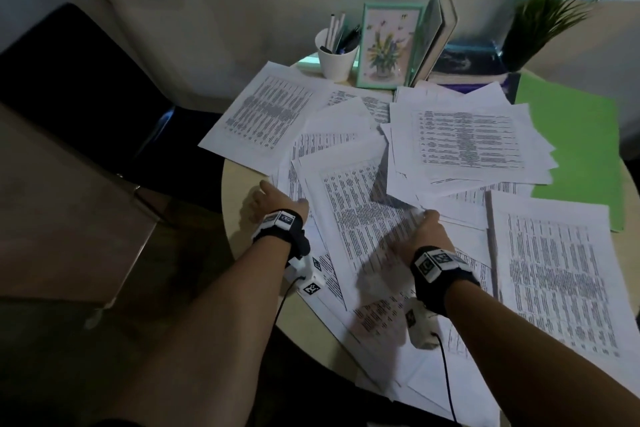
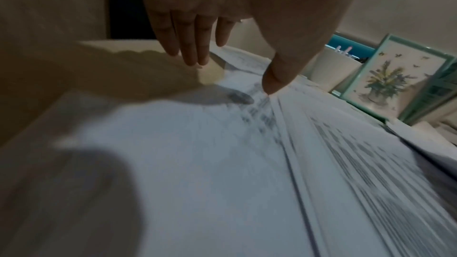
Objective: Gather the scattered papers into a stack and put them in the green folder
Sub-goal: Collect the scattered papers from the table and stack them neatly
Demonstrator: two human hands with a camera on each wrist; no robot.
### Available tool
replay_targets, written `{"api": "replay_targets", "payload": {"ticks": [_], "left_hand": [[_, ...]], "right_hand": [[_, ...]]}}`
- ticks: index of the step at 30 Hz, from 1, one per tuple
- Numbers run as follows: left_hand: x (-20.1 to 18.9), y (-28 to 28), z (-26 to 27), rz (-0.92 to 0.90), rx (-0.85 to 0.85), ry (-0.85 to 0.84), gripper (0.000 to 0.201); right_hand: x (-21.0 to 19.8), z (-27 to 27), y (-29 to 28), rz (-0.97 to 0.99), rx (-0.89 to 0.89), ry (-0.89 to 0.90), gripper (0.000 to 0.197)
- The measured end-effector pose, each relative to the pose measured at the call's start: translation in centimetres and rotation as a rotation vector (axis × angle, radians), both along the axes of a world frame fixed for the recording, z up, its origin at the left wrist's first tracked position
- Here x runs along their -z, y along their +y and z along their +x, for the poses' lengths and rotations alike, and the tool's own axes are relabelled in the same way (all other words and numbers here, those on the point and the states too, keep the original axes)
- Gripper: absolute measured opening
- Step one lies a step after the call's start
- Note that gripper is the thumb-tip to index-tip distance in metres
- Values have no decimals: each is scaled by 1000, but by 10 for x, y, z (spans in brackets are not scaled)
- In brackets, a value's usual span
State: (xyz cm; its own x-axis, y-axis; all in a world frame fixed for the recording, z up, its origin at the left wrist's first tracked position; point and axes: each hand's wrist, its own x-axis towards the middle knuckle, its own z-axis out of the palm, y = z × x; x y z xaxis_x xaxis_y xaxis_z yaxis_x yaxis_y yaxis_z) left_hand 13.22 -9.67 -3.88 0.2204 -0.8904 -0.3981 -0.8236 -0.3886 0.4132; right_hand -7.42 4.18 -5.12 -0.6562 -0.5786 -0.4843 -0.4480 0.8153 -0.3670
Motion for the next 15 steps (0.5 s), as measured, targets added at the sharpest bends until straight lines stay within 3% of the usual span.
{"api": "replay_targets", "payload": {"ticks": [2,6,8,11,12,15], "left_hand": [[-1,-20,8,-51,-70,26,74],[-8,-73,23,-39,-166,101,80],[-9,-93,26,-8,-41,-52,82],[1,-99,22,36,363,-339,70],[7,-95,20,45,441,-360,70],[17,-74,12,108,469,-306,75]], "right_hand": [[-1,-1,-1,14,-6,22,86],[2,-7,-3,51,25,17,83],[4,-9,-5,61,32,28,80],[3,-6,-11,57,16,70,81],[2,-5,-13,51,21,79,81],[-2,1,-20,48,20,70,78]]}}
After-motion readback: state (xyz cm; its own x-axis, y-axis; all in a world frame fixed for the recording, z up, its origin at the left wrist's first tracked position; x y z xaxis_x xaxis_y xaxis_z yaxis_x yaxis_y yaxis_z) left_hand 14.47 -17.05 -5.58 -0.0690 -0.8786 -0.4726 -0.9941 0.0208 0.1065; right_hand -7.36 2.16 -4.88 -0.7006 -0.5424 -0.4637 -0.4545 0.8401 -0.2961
